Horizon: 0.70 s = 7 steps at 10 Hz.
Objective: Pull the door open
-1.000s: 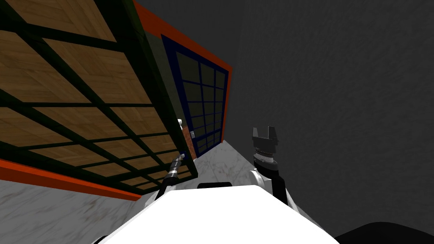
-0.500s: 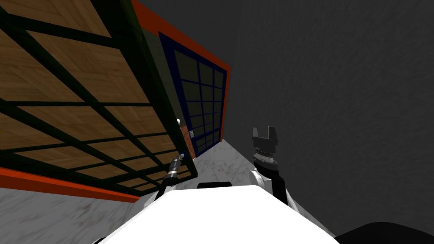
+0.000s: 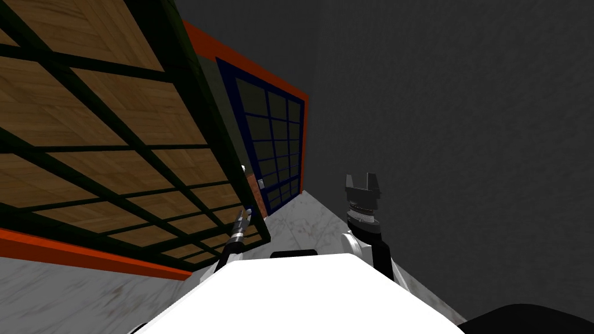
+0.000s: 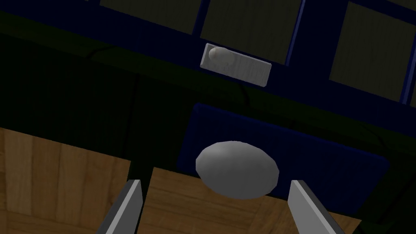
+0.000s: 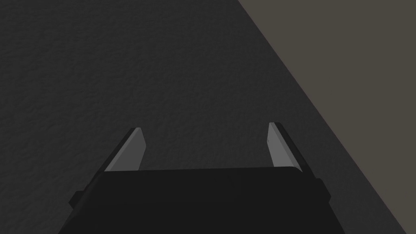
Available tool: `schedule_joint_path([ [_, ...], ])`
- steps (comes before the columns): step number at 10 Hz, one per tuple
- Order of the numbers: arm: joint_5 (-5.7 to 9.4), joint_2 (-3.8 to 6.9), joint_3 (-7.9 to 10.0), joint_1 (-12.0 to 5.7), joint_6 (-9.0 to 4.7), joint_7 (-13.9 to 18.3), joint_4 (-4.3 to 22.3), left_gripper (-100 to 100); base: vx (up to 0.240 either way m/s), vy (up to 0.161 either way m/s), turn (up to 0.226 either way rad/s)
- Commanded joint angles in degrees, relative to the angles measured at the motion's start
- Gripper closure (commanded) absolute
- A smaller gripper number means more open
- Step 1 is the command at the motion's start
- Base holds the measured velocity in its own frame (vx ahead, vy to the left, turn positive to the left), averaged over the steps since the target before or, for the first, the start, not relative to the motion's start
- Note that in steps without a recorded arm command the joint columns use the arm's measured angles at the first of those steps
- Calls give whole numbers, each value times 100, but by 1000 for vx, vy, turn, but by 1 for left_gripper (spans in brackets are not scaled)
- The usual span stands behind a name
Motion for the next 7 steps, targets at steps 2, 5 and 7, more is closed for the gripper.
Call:
schedule_joint_path([
  [2,201,-45,-79,-2,11,449,-52,-100,-71,9,-46],
  [5,377,-85,-147,-7,23,874,-96,-100,-47,8,-31],
  [7,471,-106,-184,-10,30,1160,-120,-100,-41,6,-27],
])
